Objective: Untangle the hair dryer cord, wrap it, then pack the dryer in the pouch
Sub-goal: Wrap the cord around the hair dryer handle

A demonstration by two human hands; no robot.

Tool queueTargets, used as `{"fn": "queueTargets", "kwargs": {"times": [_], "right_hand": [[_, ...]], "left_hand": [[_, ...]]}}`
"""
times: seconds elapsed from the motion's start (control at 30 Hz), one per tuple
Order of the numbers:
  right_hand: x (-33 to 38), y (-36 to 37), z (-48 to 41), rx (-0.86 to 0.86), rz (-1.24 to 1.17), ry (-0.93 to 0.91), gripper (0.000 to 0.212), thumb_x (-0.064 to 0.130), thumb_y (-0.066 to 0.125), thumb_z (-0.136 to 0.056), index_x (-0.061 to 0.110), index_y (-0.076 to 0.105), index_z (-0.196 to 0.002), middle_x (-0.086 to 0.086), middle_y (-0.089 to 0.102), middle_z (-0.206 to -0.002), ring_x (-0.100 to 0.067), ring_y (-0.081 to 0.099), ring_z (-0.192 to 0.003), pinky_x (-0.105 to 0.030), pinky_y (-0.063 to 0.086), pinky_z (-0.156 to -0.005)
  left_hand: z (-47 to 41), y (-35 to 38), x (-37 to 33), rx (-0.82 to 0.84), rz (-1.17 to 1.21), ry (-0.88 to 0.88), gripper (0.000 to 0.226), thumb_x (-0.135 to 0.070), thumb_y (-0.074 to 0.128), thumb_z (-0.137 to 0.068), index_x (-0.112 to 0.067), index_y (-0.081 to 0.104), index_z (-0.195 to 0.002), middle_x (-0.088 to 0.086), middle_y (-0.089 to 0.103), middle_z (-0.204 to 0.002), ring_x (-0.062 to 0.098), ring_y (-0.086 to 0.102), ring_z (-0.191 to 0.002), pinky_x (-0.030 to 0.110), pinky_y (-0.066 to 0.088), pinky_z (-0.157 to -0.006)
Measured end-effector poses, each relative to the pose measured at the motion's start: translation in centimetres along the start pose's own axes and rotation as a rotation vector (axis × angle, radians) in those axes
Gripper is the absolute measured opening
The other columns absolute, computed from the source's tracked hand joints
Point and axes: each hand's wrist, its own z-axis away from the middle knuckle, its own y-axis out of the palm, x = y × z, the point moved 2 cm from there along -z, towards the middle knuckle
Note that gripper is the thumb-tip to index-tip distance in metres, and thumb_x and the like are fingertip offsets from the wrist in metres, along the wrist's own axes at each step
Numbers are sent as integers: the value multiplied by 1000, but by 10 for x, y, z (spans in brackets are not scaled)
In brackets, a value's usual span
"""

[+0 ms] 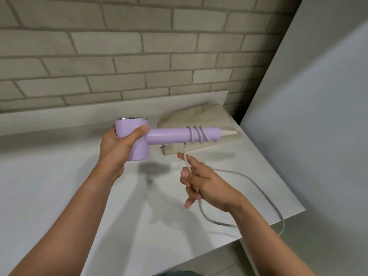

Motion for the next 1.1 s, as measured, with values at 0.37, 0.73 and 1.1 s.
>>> {"fn": "queueTargets", "kwargs": {"times": [0.37, 0.73, 1.1], "right_hand": [[40, -55, 23, -23, 950, -24, 27, 41, 43, -109, 34, 56, -131, 6, 68, -121, -13, 60, -96, -33, 49, -90], [59, -95, 1, -406, 1411, -566, 32, 54, 53, -97, 34, 78, -99, 7, 61, -78, -19, 65, -72, -21, 24, -47], [22, -113, -36, -266, 1017, -512, 32, 49, 61, -97, 32, 77, -119, 11, 53, -90, -12, 56, -74, -38, 48, -64]], "left_hand": [[10, 2, 14, -133, -403, 128, 62, -54, 88, -61, -26, 62, -110, -11, 70, -105, 16, 69, -97, 35, 57, -77], [23, 6, 17, 114, -498, 202, 67, -63, 82, -52, -31, 64, -108, -15, 72, -101, 4, 68, -91, 24, 51, -69], [30, -5, 16, 281, -298, 173, 65, -55, 85, -55, -28, 68, -111, -14, 76, -100, 7, 72, -88, 20, 55, -69]]}}
